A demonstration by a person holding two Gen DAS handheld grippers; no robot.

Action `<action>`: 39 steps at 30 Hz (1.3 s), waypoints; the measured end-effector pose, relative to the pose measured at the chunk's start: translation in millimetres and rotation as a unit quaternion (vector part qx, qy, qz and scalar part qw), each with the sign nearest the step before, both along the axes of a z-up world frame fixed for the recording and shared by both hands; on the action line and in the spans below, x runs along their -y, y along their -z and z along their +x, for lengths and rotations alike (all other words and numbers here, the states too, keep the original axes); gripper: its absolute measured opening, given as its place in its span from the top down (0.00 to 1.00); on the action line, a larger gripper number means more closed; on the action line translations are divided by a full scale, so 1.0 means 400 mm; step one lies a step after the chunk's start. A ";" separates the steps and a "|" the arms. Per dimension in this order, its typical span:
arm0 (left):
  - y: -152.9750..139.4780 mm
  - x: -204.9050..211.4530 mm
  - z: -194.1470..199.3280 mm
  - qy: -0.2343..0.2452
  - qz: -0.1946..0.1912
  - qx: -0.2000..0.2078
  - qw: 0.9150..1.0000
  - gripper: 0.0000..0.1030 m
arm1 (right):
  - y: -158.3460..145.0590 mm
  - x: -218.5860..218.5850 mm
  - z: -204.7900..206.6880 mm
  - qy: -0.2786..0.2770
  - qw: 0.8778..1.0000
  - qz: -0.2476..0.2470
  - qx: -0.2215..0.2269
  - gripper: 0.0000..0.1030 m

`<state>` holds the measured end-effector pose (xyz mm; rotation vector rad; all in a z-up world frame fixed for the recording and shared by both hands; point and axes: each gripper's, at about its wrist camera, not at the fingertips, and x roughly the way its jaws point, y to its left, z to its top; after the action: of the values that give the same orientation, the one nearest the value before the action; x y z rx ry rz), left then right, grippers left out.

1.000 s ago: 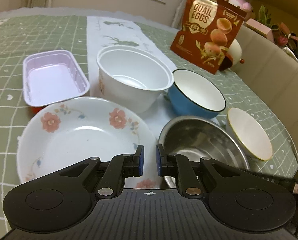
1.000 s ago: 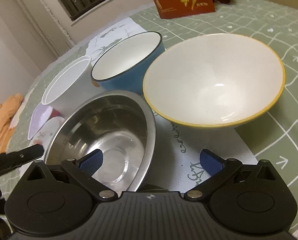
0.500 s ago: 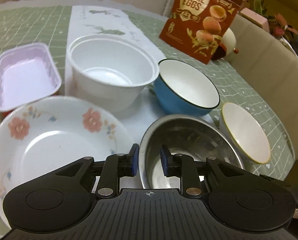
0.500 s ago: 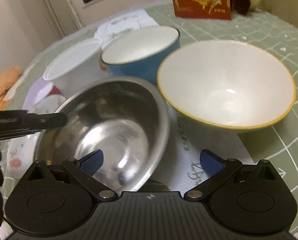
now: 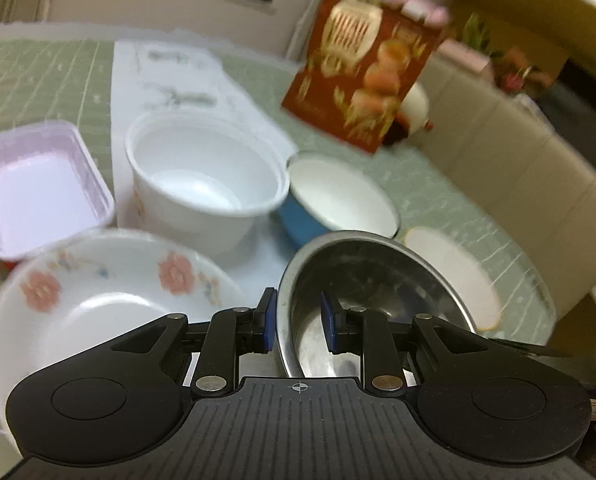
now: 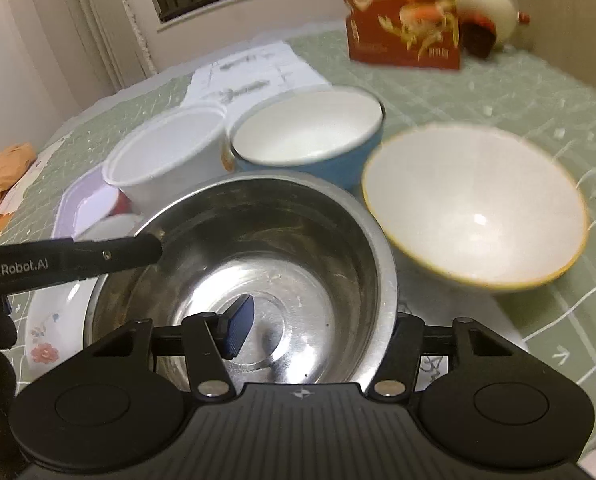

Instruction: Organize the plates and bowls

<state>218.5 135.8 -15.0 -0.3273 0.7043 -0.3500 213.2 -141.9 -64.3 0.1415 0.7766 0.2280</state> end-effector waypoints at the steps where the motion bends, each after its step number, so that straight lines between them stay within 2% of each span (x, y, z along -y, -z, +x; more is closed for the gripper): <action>1: -0.020 -0.026 -0.016 -0.006 -0.009 0.015 1.000 0.75 | -0.020 -0.017 -0.008 -0.002 1.000 -0.002 0.014 0.46; 4: -0.060 -0.118 -0.052 -0.031 -0.040 0.042 0.998 0.75 | -0.069 -0.085 -0.014 -0.027 0.999 0.000 0.038 0.46; 7: -0.056 -0.210 -0.081 -0.060 -0.071 0.043 0.995 0.75 | -0.074 -0.167 0.004 -0.051 0.998 0.007 0.023 0.46; 12: -0.006 -0.306 -0.118 -0.115 -0.068 0.016 0.991 0.75 | -0.032 -0.296 0.009 -0.090 0.996 -0.010 -0.001 0.46; 16: 0.027 -0.363 -0.126 -0.131 -0.065 -0.004 0.989 0.75 | -0.006 -0.373 0.012 -0.107 0.994 -0.033 -0.006 0.46; 24: 0.069 -0.375 -0.114 -0.140 -0.042 -0.032 0.989 0.75 | 0.009 -0.430 0.018 -0.099 0.993 -0.062 0.002 0.46; 30: 0.073 -0.375 -0.119 -0.136 -0.045 -0.035 0.989 0.76 | 0.019 -0.423 0.024 -0.092 0.994 -0.063 0.001 0.46; 36: 0.071 -0.363 -0.116 -0.142 -0.023 -0.033 0.989 0.77 | 0.033 -0.411 0.027 -0.081 0.995 -0.062 0.000 0.47; 39: 0.067 -0.359 -0.118 -0.141 -0.024 -0.029 0.989 0.78 | 0.033 -0.405 0.029 -0.078 0.995 -0.059 0.001 0.47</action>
<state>171.5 279.5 -41.8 -0.4786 0.6962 -0.0889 224.6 19.9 -77.6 -0.0306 0.7968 0.3291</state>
